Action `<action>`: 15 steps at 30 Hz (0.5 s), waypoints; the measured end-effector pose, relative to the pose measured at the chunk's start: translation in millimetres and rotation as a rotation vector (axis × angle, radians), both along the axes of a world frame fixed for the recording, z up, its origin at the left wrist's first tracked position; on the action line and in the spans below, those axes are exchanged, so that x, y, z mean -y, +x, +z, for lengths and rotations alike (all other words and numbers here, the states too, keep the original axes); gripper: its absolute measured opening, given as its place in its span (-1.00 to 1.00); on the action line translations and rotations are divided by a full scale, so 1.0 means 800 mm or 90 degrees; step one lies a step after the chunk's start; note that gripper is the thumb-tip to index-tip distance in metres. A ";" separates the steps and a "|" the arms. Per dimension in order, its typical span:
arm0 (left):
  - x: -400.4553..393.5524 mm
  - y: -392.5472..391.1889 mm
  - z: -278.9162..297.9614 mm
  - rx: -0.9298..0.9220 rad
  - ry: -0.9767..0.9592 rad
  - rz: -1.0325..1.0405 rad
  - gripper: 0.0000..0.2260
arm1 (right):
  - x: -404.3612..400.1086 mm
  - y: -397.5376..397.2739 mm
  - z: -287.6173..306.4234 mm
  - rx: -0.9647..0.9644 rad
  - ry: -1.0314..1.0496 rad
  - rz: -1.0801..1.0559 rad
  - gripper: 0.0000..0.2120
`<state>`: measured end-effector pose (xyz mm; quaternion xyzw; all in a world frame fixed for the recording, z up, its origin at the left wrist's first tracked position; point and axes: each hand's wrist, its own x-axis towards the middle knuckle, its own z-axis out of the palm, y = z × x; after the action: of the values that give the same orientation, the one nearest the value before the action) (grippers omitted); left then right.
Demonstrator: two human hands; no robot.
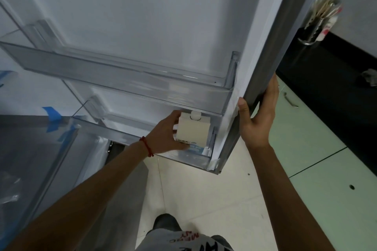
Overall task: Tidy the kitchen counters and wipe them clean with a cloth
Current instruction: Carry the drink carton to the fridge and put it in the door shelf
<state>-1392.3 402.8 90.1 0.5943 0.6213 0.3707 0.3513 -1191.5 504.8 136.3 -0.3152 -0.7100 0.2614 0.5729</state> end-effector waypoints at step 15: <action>0.086 0.038 -0.021 -0.379 0.244 0.323 -0.57 | 0.033 0.005 0.000 -0.006 0.000 -0.002 -0.34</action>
<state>-1362.1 334.2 73.6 0.5584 0.7416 0.3665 -0.0621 -1187.5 478.1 136.3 -0.3149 -0.7068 0.2619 0.5767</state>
